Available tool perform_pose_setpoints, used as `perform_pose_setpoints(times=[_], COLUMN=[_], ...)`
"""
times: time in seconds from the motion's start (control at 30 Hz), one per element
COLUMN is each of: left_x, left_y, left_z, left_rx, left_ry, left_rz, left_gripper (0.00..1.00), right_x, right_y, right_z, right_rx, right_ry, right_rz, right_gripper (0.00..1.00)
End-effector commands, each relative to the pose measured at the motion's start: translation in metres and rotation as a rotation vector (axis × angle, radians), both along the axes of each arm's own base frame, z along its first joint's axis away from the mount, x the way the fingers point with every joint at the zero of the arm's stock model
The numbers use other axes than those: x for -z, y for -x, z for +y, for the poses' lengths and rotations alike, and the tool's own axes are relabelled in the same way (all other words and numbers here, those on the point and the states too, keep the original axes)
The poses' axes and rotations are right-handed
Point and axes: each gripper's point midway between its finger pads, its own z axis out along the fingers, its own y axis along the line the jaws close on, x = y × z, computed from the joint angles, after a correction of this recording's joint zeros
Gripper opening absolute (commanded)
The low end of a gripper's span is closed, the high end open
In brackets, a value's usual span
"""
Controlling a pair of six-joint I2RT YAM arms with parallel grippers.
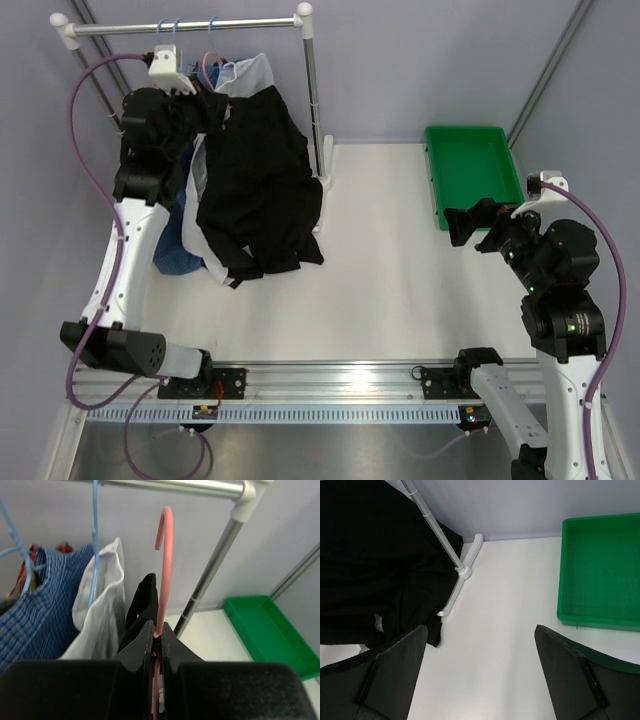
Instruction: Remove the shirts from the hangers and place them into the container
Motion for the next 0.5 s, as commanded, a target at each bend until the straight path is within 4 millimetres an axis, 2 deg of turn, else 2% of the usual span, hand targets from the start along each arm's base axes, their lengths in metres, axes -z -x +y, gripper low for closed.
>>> perform_pose_setpoints(times=[0.0,0.07,0.13,0.3,0.37,0.4,0.47], left_x=[-0.034,-0.028,-0.037,-0.059,-0.067,-0.077,-0.086], left_y=[0.058,0.075,0.100,0.140,0.152,0.159,0.167], left_z=[0.003,0.001,-0.003,-0.024,-0.036,-0.041,-0.052], left_rx=[0.034,0.053,0.085,0.180,0.232,0.256,0.307], left_ry=[-0.017,-0.023,-0.032,0.007,0.033,0.045,0.055], left_rz=[-0.085,-0.068,-0.092,-0.140,-0.151,-0.172,-0.186], left_gripper=[0.00,0.00,0.00,0.00,0.00,0.00,0.00], right_x=[-0.012,-0.017,-0.021,-0.036,-0.051,-0.065,-0.071], right_y=[0.006,0.006,0.003,-0.007,-0.013,-0.011,-0.020], right_z=[0.012,0.019,0.027,0.043,0.051,0.054,0.059], right_rx=[-0.072,-0.114,-0.157,-0.233,-0.263,-0.278,-0.296], right_ry=[0.001,-0.010,-0.015,-0.010,-0.027,-0.034,-0.042], right_rz=[-0.019,-0.020,-0.015,0.003,-0.003,-0.028,-0.016], right_gripper=[0.99,0.99,0.99,1.00,0.99,0.99,0.99])
